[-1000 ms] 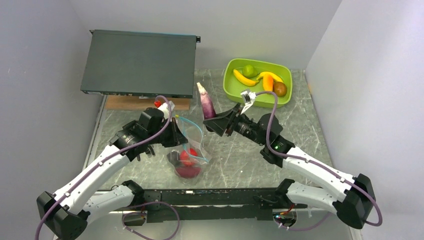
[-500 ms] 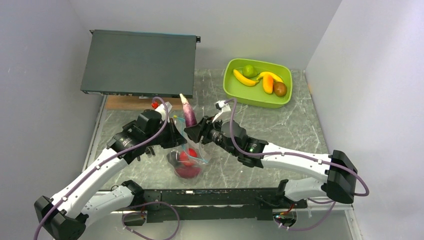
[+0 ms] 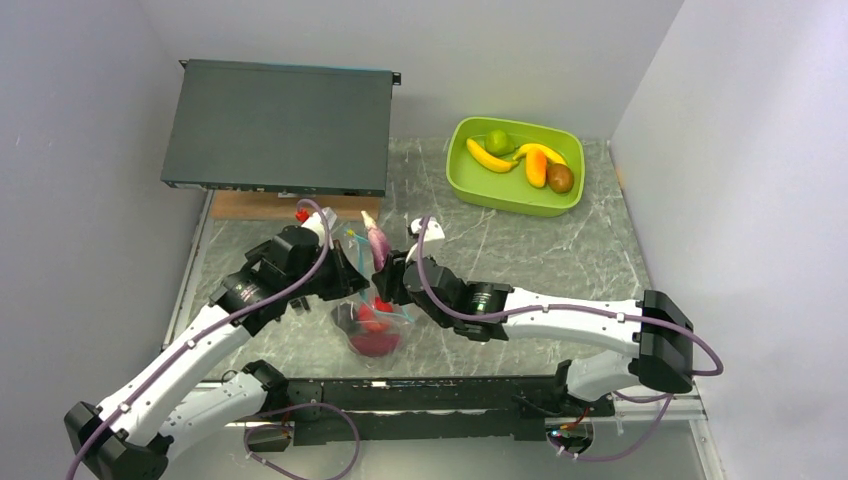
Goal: Place the food in the zip-top bag and seal the zipper
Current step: Place the fake vegetable in the zipper food storage bag.
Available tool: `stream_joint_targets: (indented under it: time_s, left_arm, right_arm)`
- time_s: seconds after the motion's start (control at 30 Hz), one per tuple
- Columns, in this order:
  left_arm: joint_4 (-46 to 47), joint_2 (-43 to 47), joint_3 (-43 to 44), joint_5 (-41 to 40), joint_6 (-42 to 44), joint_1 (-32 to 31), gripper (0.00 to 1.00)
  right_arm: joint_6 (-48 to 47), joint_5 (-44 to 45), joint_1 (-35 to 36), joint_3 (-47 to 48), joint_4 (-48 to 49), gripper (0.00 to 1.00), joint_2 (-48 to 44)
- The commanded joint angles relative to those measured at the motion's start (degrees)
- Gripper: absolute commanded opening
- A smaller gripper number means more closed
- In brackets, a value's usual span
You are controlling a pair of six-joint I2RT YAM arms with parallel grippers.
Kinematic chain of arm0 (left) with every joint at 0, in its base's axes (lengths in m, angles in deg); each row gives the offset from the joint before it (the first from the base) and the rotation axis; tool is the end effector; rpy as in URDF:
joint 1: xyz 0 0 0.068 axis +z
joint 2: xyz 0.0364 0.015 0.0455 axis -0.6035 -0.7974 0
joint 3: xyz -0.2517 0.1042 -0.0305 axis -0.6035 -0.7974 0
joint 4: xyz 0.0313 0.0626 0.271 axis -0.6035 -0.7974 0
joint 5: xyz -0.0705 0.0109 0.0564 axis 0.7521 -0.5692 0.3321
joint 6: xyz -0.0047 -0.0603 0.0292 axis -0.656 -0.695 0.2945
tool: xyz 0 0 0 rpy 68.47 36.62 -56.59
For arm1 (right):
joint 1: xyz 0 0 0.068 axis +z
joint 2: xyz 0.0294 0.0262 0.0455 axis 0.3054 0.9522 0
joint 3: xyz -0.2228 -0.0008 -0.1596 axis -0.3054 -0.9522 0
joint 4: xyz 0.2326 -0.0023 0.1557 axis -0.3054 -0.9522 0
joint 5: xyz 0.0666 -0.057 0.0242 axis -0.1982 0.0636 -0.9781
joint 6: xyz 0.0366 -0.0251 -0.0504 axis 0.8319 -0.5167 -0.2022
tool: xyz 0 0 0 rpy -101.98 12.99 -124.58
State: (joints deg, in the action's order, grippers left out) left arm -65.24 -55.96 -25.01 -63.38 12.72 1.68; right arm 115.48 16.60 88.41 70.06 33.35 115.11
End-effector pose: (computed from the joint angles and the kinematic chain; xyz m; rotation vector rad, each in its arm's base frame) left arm 0.1702 -0.1308 0.2939 -0.1362 2.3711 -0.9092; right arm 0.1392 0.3143 0.2775 -0.1554 1.9997 0.7722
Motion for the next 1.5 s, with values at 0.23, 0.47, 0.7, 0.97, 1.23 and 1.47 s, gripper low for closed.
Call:
stream_joint_targets:
  time_s: [0.23, 0.47, 0.7, 0.97, 1.23, 1.47]
  left_arm:
    - [2.97, 4.89, -3.04, -3.18, -2.07, 0.12, 0.0]
    - [2.41, 4.25, -2.31, -4.52, -2.08, 0.07, 0.0]
    - [1.91, 4.06, -1.93, -5.02, -3.04, 0.1, 0.0]
    - [0.72, 4.9, -1.52, -5.82, -3.87, 0.03, 0.0]
    - [-0.77, 5.62, -1.21, -6.35, -3.55, 0.04, 0.0]
    - [-1.79, 4.68, -0.58, -6.86, -3.48, 0.08, 0.0]
  right_arm:
    - [-6.3, -2.74, 2.28, 9.18, -15.21, 0.0, 1.16]
    - [-4.07, -3.97, 3.23, 9.38, -21.26, 0.04, 1.06]
    - [-1.37, -1.92, 3.94, 12.06, -27.14, 0.08, 2.04]
    - [-2.8, -1.49, 4.87, 17.31, -31.98, 0.36, 4.88]
    - [-5.11, -1.82, 4.89, 17.48, -31.41, 0.65, 1.65]
    - [-9.62, -2.34, 4.88, 19.31, -30.17, 0.75, -0.85]
